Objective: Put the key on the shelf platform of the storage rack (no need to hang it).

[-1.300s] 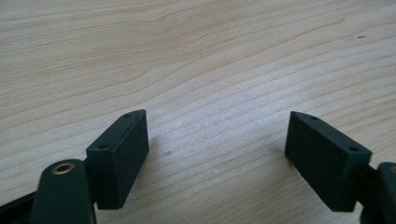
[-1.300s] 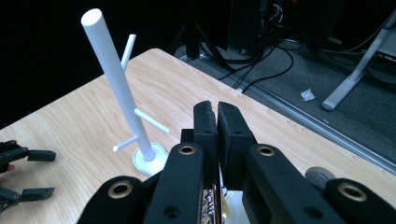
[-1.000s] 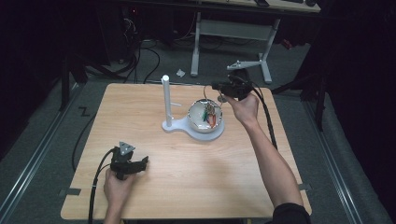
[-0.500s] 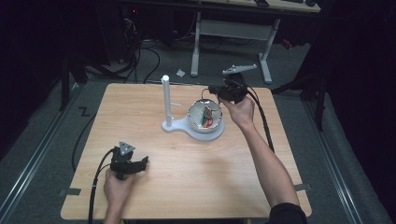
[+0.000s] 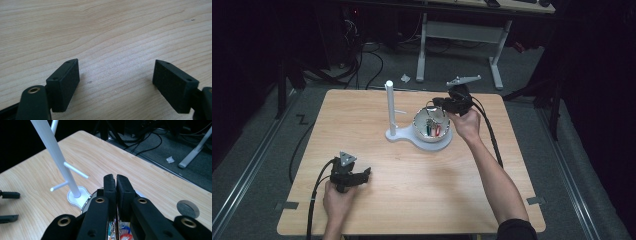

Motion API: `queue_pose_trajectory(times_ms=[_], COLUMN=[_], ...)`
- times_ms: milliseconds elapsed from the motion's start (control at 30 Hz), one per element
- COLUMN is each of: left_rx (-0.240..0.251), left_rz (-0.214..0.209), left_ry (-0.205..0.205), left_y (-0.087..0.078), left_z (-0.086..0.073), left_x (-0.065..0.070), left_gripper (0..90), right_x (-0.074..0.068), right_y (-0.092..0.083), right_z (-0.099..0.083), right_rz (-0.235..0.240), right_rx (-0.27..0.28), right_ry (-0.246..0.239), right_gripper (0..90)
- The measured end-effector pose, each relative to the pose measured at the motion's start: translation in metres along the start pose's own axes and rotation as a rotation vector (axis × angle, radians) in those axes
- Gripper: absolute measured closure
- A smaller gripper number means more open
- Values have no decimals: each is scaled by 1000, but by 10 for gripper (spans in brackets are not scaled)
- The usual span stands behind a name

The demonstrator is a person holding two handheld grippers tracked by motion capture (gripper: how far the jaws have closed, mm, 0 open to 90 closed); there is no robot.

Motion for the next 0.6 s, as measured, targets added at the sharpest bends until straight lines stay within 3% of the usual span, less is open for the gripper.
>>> queue_pose_trajectory(times_ms=[600], left_rx=[-1], left_rz=[-1], left_ry=[-1], left_y=[0], left_z=[0], left_x=[0], left_gripper=[220], right_x=[6], right_y=[19], right_z=[-22], right_rz=[-14], right_rx=[-66], right_ry=[-3], right_gripper=[874])
Point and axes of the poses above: each handheld gripper's, and its own axes: y roughly forward along the jaws, z roughly out of its top, x roughly to its right, the point moved 9 cm from there along y, roughly forward along the jaws, and after that the axes turned 15 degrees about z, right-handed, at the moved point
